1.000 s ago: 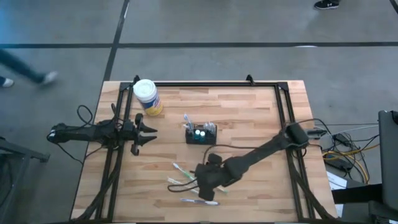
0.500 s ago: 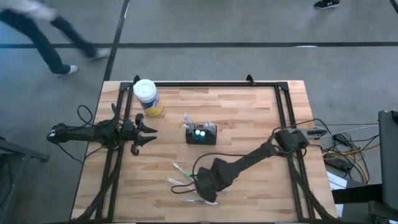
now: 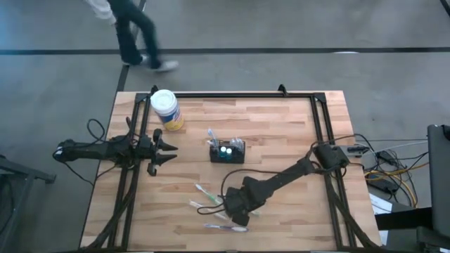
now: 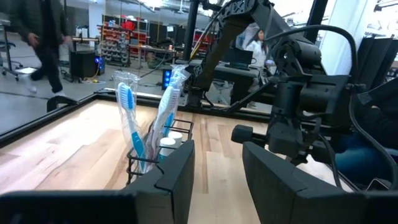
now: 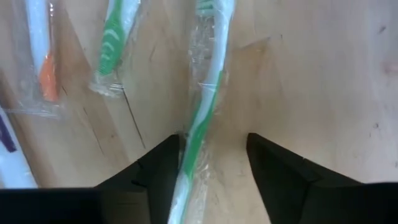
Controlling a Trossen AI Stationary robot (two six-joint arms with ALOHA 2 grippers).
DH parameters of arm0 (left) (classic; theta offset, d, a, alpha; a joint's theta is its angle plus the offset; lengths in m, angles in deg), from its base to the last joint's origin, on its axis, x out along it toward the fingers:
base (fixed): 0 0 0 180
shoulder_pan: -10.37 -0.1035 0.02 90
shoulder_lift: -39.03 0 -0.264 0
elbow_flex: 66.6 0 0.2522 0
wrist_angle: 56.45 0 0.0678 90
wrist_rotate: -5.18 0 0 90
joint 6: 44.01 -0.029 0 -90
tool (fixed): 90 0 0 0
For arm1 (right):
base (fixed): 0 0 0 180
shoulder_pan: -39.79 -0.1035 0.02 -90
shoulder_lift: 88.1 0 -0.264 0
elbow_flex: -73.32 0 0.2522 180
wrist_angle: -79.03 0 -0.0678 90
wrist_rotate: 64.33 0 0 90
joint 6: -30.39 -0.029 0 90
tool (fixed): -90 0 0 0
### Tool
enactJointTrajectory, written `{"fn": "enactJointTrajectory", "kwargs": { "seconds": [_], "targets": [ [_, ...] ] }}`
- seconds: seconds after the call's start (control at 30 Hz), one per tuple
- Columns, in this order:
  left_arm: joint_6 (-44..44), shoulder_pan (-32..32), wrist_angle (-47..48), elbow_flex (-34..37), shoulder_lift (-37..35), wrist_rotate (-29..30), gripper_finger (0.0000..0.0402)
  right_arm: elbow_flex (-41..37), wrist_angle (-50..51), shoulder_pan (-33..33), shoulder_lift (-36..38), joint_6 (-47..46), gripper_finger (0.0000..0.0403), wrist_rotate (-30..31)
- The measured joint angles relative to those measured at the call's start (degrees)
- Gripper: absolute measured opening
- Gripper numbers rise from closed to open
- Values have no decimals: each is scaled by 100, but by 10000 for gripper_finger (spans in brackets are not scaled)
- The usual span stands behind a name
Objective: Pick & Place toothbrushing station
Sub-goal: Put the right green toothbrush into the mesh organizer
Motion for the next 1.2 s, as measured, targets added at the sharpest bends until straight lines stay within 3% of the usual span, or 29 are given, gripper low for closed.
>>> {"fn": "enactJointTrajectory", "kwargs": {
  "seconds": [0.4, 0.7, 0.97, 1.1, 1.2],
  "targets": [
    [198, 0, -7, 0, 0, -22, 142, -53, 39, -40, 225, 208, 20, 147],
    [157, -2, -136, 7, 2, 392, 142, -25, 113, -497, 1308, 155, 15, 1818],
    [-39, 0, -145, 5, 2, 330, 142, -143, -189, -875, 2148, 705, 14, 3155],
    [192, 0, -131, 7, 20, 262, 142, -428, -237, -1120, 2401, 921, 14, 4206],
    [282, 0, -142, 7, 37, 262, 142, -1045, -929, -1151, 2839, 1059, 14, 4337]
  ]
}}
